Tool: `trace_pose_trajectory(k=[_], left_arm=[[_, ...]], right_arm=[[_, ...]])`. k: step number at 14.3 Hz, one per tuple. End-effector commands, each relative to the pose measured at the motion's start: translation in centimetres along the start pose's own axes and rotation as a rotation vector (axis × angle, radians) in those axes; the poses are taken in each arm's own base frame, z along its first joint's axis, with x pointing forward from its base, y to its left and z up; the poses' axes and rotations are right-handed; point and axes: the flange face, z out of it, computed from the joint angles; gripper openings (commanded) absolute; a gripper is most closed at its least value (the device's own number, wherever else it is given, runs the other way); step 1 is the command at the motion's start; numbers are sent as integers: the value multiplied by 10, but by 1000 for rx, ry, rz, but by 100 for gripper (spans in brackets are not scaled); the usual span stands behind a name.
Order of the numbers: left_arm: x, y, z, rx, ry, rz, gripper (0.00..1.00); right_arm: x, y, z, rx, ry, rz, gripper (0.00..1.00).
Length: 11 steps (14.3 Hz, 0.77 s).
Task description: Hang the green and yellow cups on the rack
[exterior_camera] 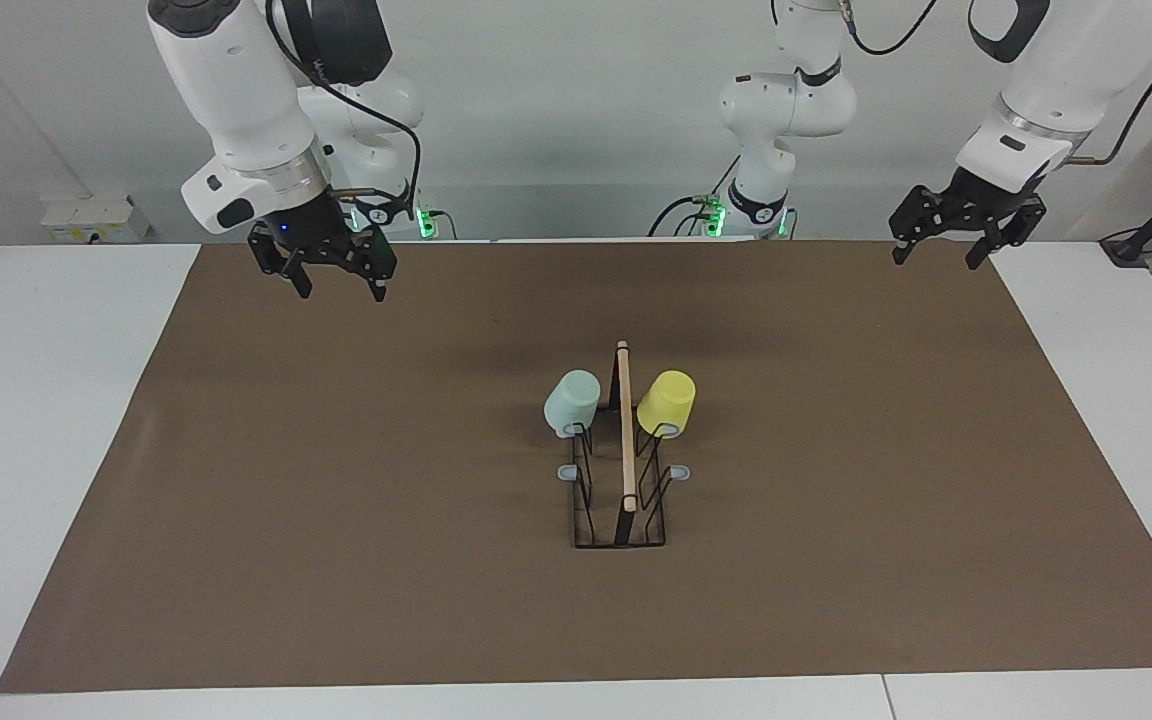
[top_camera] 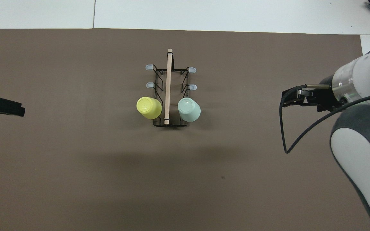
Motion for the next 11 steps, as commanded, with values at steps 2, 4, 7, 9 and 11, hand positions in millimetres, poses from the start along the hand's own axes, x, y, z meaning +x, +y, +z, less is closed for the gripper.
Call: trace_pose_trajectory(k=[2, 4, 7, 9, 11], left_arm=[[-5, 2, 0, 14, -9, -8, 100], [-5, 2, 0, 14, -9, -8, 100], [-5, 1, 0, 14, -7, -8, 100], [-5, 2, 0, 14, -7, -8, 100], [-5, 2, 0, 14, -9, -8, 100]], right_arm=[[-6, 1, -4, 5, -5, 17, 100], [-9, 1, -4, 3, -10, 19, 100], [-11, 0, -3, 1, -13, 23, 100], [-11, 1, -2, 0, -16, 25, 100], [-11, 1, -2, 0, -16, 25, 100]])
